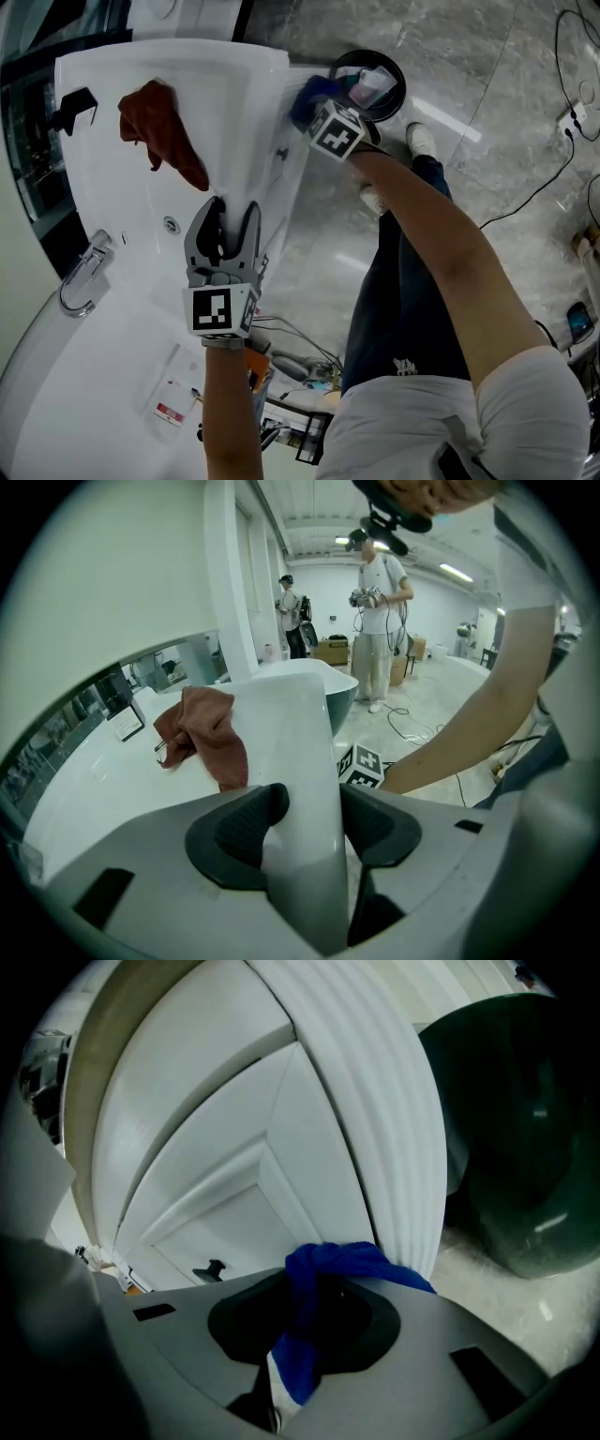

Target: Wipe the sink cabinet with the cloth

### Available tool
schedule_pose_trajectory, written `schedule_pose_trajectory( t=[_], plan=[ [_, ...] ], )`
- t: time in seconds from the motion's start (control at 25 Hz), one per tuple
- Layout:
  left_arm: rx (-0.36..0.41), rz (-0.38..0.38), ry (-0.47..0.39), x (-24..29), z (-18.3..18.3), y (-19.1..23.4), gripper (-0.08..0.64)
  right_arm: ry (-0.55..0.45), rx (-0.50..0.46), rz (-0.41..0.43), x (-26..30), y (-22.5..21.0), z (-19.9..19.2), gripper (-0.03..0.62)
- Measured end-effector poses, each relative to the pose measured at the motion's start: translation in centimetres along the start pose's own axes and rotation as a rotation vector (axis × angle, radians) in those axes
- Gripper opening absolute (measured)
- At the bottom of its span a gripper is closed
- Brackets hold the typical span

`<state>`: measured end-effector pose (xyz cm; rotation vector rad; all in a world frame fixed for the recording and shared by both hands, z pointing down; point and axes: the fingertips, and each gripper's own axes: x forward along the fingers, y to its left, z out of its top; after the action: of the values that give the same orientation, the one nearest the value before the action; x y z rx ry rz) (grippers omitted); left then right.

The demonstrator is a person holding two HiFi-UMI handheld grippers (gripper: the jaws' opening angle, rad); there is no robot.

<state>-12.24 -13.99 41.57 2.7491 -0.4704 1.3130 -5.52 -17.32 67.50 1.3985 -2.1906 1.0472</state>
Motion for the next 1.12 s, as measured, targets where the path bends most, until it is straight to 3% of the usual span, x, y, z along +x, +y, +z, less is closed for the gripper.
schedule_pose_trajectory(
  t=[0.28, 0.64, 0.84, 1.12],
  plan=[
    [0.009, -0.006, -0.009, 0.1, 0.2, 0.0, 0.225, 0.052, 0.033, -0.02, 2.0, -1.5, -2.3, 0.072],
    [0.01, -0.013, -0.007, 0.0, 0.2, 0.1, 0.225, 0.017, 0.1, -0.021, 3.2, -0.2, -2.6, 0.072],
    [0.002, -0.013, -0.007, 0.1, 0.1, 0.1, 0.225, 0.021, 0.033, -0.006, 2.7, 1.7, -1.9, 0.072],
    [0.001, -0.009, -0.006, 0.1, 0.0, 0.3, 0.225, -0.048, -0.033, -0.005, 0.4, 4.0, 1.0, 0.072]
  ],
)
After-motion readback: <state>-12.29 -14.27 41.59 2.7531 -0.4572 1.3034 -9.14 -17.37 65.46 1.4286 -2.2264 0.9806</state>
